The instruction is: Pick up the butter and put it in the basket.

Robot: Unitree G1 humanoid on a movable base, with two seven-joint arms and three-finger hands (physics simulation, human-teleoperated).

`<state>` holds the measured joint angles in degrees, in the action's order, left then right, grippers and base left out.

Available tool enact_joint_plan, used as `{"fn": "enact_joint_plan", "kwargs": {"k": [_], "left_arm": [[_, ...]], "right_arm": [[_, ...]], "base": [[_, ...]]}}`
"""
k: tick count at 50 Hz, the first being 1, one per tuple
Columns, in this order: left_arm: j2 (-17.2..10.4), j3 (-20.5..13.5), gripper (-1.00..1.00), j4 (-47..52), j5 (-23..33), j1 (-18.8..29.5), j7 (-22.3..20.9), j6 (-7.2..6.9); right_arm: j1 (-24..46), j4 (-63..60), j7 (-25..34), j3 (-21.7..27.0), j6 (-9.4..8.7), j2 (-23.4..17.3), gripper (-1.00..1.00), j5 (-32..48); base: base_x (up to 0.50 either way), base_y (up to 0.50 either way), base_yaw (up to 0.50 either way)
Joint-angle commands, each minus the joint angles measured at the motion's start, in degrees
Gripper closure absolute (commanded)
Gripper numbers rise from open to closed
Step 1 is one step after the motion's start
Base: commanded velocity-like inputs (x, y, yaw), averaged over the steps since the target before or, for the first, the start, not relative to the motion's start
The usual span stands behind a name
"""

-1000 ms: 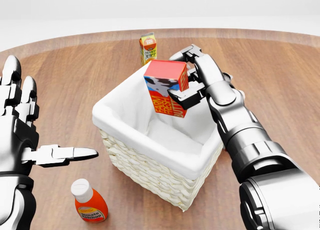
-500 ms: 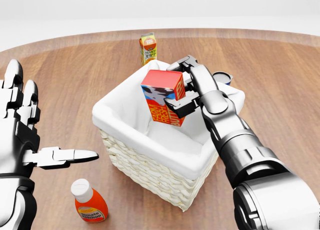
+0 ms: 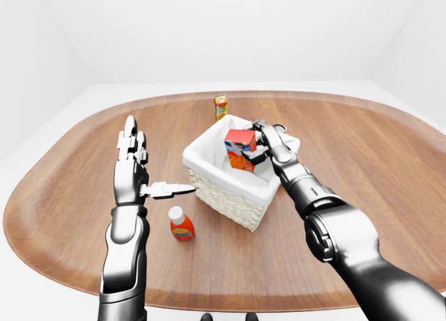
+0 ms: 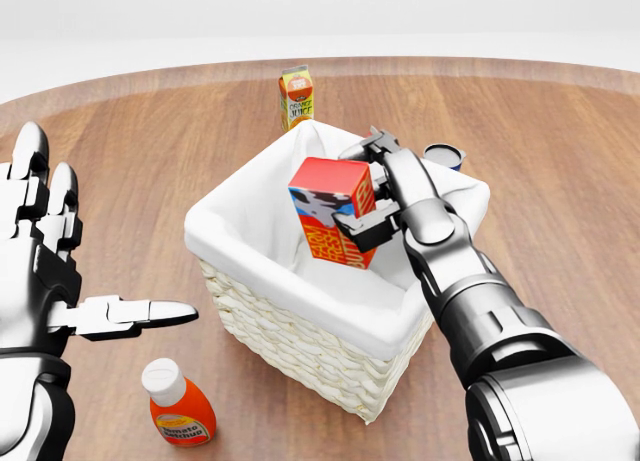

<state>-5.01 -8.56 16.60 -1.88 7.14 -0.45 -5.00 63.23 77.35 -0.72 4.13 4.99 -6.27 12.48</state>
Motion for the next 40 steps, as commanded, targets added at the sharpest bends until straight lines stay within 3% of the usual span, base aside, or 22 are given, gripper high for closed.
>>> {"fn": "enact_joint_plan", "kwargs": {"k": [1,2,4,6,8,9,10,12,28,40], "left_arm": [[0.05,0.04,-1.00,-0.08,0.04,-0.10,0.05,0.00],[0.06,0.06,-1.00,-0.05,0.05,-0.11,0.05,0.00],[0.06,0.03,-1.00,-0.18,0.04,-0.12,0.05,0.00],[0.05,0.03,-1.00,-0.24,0.02,-0.07,0.04,0.00],[0.08,0.09,-1.00,-0.20,0.06,-0.11,0.09,0.00],[0.10,0.13,-1.00,-0.18,0.10,-0.16,0.10,0.00],[0.16,0.14,-1.00,-0.19,0.06,-0.22,0.11,0.00],[0.28,0.30,-1.00,-0.37,0.15,-0.32,0.17,0.00],[0.12,0.18,-1.00,-1.42,0.00,-0.05,0.13,0.00],[-0.07,-0.02,-1.00,-1.18,-0.09,0.17,0.18,0.00]], "right_arm": [[-0.05,-1.57,-1.56,2.94,0.01,-0.19,0.95,0.55],[-0.14,-1.55,-1.58,2.99,0.01,-0.26,0.83,0.59],[-0.33,-1.53,-1.67,3.04,0.01,-0.35,0.38,0.68],[-0.41,-1.53,-1.73,3.06,0.01,-0.35,0.36,0.73],[-0.62,-1.48,-1.77,3.04,0.01,-0.36,-0.29,0.87],[-0.67,-1.47,-1.81,3.06,0.01,-0.38,-0.34,0.90],[-0.72,-1.47,-1.79,3.08,0.01,-0.39,-0.62,0.90],[-0.87,-1.45,-1.79,3.10,0.01,-0.49,-1.00,0.97],[-1.04,-1.58,-0.89,3.84,0.01,-0.95,-1.00,-0.20],[-4.52,-6.47,1.56,4.68,0.01,-2.12,-1.00,-9.64]], "base": [[0.00,0.00,0.00],[0.00,0.00,0.00],[0.00,0.00,0.00],[0.00,0.00,0.00],[0.00,0.00,0.00],[0.00,0.00,0.00],[0.00,0.00,0.00],[0.00,0.00,0.00],[0.00,0.00,0.00],[0.00,0.00,0.00]]}}
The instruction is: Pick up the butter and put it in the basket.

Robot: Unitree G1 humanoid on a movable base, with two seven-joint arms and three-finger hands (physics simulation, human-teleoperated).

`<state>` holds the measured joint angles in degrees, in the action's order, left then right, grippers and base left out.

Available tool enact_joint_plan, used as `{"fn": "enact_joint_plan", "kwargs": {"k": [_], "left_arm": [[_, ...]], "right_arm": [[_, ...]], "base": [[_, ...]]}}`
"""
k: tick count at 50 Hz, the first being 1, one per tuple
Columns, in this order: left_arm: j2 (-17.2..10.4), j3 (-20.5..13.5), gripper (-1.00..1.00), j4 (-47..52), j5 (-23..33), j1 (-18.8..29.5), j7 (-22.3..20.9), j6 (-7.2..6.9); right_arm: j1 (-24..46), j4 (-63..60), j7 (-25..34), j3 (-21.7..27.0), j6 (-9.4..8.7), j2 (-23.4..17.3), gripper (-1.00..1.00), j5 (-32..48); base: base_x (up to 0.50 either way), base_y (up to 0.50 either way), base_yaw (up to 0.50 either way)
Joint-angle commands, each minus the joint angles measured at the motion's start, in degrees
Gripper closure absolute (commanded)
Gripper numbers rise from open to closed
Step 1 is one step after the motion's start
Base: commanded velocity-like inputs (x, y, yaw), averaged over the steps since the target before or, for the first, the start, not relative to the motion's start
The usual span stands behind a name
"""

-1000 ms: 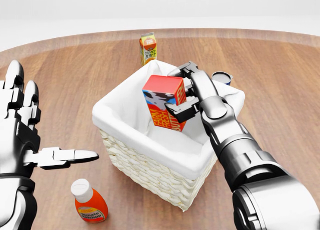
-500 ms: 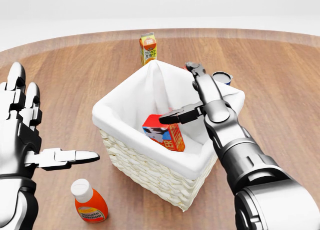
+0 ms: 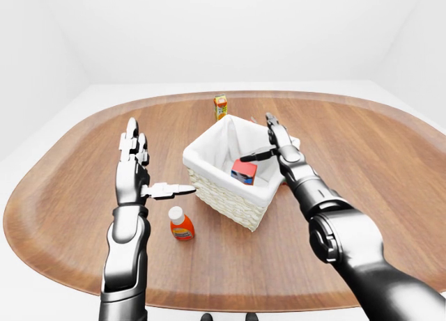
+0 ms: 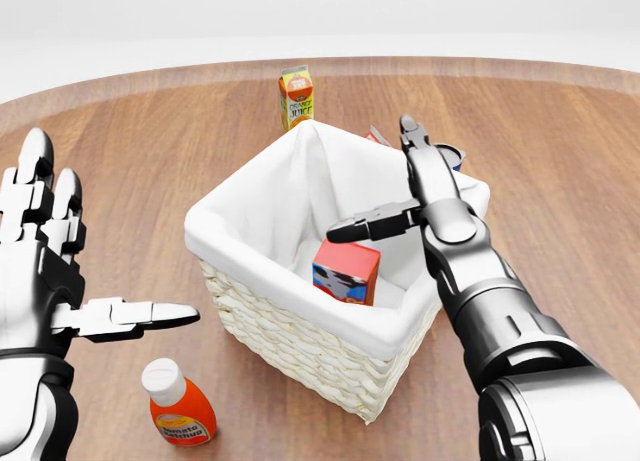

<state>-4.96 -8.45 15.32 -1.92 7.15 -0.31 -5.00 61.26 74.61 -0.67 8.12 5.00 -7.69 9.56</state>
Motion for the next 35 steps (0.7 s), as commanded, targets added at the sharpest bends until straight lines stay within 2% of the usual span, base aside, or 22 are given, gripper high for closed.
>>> {"fn": "enact_joint_plan", "kwargs": {"k": [1,8,23,29,35], "left_arm": [[-0.14,-0.11,-1.00,0.19,-0.03,0.19,0.05,0.00],[-0.04,0.03,-1.00,1.40,0.30,0.02,0.07,0.00],[-0.02,0.20,-1.00,1.93,0.52,0.59,-0.02,0.00],[0.01,0.30,-1.00,2.33,0.57,0.59,0.04,0.00],[0.13,0.50,-1.00,2.37,0.64,0.55,0.10,0.00]], "right_arm": [[-2.91,-4.44,1.35,0.50,0.00,-0.72,-1.00,-7.67],[-10.87,-15.25,2.40,-1.60,0.00,-0.10,-1.00,-12.62],[-32.30,-50.51,2.55,-3.56,0.00,2.61,-1.00,-16.77],[-38.35,-57.91,2.93,-3.64,0.00,3.54,-1.00,-17.52],[-40.92,-57.78,3.41,-3.41,0.00,3.82,-1.00,-17.74]], "base": [[0.00,0.00,0.00],[0.00,0.00,0.00],[0.00,0.00,0.00],[0.00,0.00,0.00],[0.00,0.00,0.00]]}}
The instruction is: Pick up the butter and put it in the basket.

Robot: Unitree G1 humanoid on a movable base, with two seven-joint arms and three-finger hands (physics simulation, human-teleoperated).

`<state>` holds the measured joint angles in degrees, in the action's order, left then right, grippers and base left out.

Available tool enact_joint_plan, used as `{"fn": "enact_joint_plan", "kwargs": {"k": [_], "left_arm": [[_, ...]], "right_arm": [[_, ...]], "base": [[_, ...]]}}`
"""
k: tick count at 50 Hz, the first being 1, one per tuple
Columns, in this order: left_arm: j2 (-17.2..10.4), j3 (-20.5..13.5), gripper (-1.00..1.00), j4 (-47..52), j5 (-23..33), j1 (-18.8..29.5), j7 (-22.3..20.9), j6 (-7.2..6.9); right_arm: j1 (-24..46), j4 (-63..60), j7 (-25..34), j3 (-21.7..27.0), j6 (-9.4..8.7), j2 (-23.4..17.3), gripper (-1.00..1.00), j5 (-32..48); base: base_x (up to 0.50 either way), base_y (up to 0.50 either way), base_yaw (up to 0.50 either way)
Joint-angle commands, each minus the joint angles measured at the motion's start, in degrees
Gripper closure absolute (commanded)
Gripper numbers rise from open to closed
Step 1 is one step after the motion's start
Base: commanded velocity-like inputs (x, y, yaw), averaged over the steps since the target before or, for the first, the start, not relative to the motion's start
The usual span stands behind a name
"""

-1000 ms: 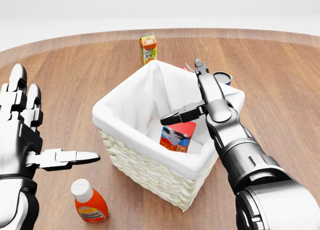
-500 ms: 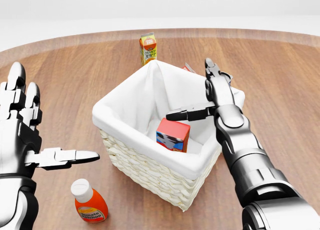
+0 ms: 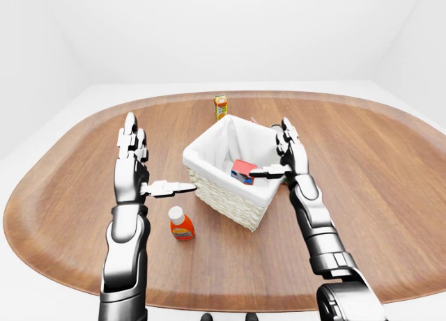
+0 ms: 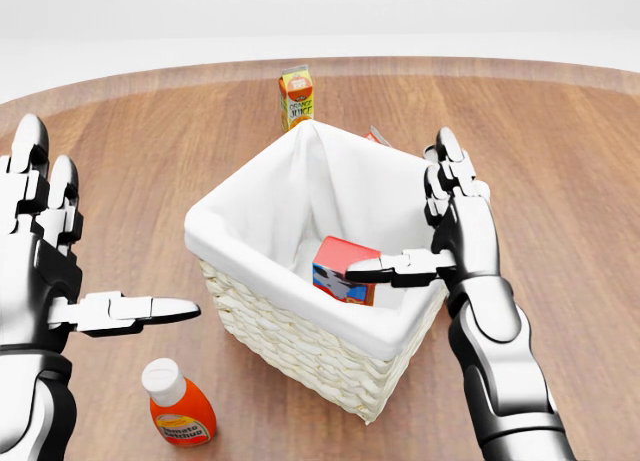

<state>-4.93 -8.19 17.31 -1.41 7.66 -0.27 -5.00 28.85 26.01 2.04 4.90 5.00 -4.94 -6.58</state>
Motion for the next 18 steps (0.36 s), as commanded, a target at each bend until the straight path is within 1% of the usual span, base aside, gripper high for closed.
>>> {"fn": "enact_joint_plan", "kwargs": {"k": [1,18], "left_arm": [[0.13,0.22,-1.00,0.39,0.11,-0.01,0.05,0.00],[0.07,0.24,-1.00,0.50,0.09,0.25,-0.03,0.00]], "right_arm": [[-8.88,-9.59,0.69,-0.19,0.00,1.09,-1.00,-1.76],[-10.91,-12.55,0.44,-0.82,0.00,2.01,-1.00,-1.76]], "base": [[0.00,0.00,0.00],[0.00,0.00,0.00]]}}
